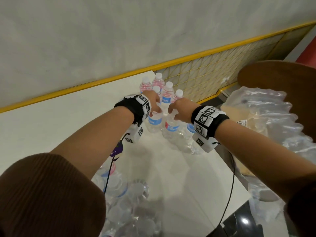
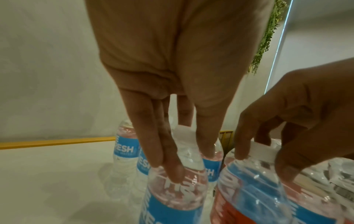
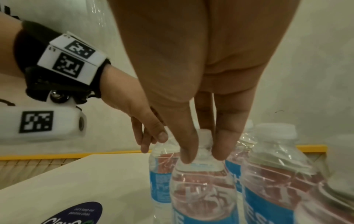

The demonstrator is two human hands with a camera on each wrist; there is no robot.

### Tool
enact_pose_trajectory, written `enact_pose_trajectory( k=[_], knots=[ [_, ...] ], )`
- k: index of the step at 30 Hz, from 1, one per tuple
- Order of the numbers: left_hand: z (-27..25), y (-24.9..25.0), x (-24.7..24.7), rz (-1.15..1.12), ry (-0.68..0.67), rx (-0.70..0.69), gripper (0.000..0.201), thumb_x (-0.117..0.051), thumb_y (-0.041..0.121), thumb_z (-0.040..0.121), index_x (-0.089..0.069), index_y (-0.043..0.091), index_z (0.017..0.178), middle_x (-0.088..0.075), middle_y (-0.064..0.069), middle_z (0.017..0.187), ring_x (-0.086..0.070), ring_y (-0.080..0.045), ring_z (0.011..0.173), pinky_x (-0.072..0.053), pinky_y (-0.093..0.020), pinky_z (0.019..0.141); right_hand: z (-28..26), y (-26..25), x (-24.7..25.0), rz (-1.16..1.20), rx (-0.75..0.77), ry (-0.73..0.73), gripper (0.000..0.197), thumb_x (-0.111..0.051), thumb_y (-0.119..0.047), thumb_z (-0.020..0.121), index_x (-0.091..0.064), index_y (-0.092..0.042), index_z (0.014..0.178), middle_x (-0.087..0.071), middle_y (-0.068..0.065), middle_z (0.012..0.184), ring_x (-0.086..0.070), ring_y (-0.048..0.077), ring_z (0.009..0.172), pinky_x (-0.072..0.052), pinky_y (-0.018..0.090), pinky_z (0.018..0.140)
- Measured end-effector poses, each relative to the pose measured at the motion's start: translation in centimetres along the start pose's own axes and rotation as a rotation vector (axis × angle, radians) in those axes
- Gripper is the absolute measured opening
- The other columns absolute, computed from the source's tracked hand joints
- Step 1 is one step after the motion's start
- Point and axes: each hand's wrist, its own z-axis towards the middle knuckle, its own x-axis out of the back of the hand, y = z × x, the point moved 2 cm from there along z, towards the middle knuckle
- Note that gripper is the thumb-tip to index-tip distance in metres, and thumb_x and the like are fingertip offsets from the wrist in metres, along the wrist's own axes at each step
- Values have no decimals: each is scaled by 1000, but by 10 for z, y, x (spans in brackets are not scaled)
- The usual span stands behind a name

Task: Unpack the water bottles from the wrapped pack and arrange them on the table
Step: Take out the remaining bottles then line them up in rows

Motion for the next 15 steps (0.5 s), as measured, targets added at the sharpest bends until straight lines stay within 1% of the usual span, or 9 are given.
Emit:
enact_pose_trajectory(
  k=[2, 3, 4, 6, 8, 10, 11, 13, 15],
  knots=[
    [2, -2, 3, -45, -22, 3, 31, -73, 18, 80, -66, 2, 106, -66, -12, 90, -71, -31, 75, -52, -26, 53, 0, 3, 0, 8, 11, 18, 35, -57, -12, 89, -58, -18, 123, -58, 10, 122, -52, 27, 114, -40, 28, 84],
    [4, -2, 3, -63, -16, 0, 34, -73, 15, 81, -65, 2, 110, -65, -11, 93, -71, -32, 76, -52, -27, 54, 0, 5, 0, 13, 12, 29, 36, -56, -11, 89, -58, -18, 124, -58, 10, 123, -52, 27, 115, -41, 29, 86],
    [5, -2, 4, -72, -6, -7, 38, -73, 14, 81, -63, 1, 115, -65, -12, 98, -71, -33, 79, -54, -30, 58, 0, 6, 0, 15, 7, 36, 37, -55, -10, 89, -57, -17, 125, -58, 10, 124, -51, 27, 116, -42, 30, 88],
    [8, -1, 3, -58, 31, -28, 42, -71, 16, 83, -61, 0, 120, -66, -15, 109, -71, -35, 86, -57, -35, 74, -1, 8, 1, 19, -12, 40, 38, -54, -11, 90, -55, -15, 128, -58, 12, 125, -51, 28, 118, -42, 31, 90],
    [11, 1, 2, -28, 58, -61, 33, -67, 16, 85, -63, -2, 112, -67, -18, 109, -69, -36, 92, -56, -40, 86, 1, 7, 1, 5, -26, 34, 36, -54, -14, 90, -57, -10, 126, -59, 14, 121, -52, 29, 115, -44, 32, 88],
    [12, 4, 2, 4, 72, -71, 20, -64, 17, 86, -62, 1, 98, -66, -18, 100, -67, -36, 95, -54, -40, 88, 5, 7, 0, -3, -45, 29, 33, -57, -20, 89, -60, -5, 119, -62, 16, 115, -55, 30, 108, -43, 31, 79],
    [14, 5, 2, 18, 73, -80, 20, -63, 18, 87, -62, 3, 99, -64, -17, 99, -67, -35, 96, -54, -39, 88, 6, 6, 0, 3, -60, 26, 33, -59, -22, 88, -61, -4, 116, -62, 16, 112, -56, 29, 105, -41, 29, 74],
    [18, 6, 2, 18, 67, -95, 31, -63, 19, 87, -63, 6, 116, -63, -13, 100, -68, -33, 94, -55, -37, 86, 8, 8, -1, 19, -85, 26, 36, -61, -26, 87, -60, -4, 116, -60, 16, 113, -56, 28, 102, -40, 29, 71],
    [19, 7, 3, 28, 74, -115, 37, -63, 18, 88, -60, 10, 124, -61, -8, 102, -69, -30, 92, -54, -31, 82, 9, 9, -3, 39, -82, 23, 41, -62, -23, 87, -55, -9, 125, -58, 14, 119, -54, 27, 109, -45, 31, 80]
  ],
)
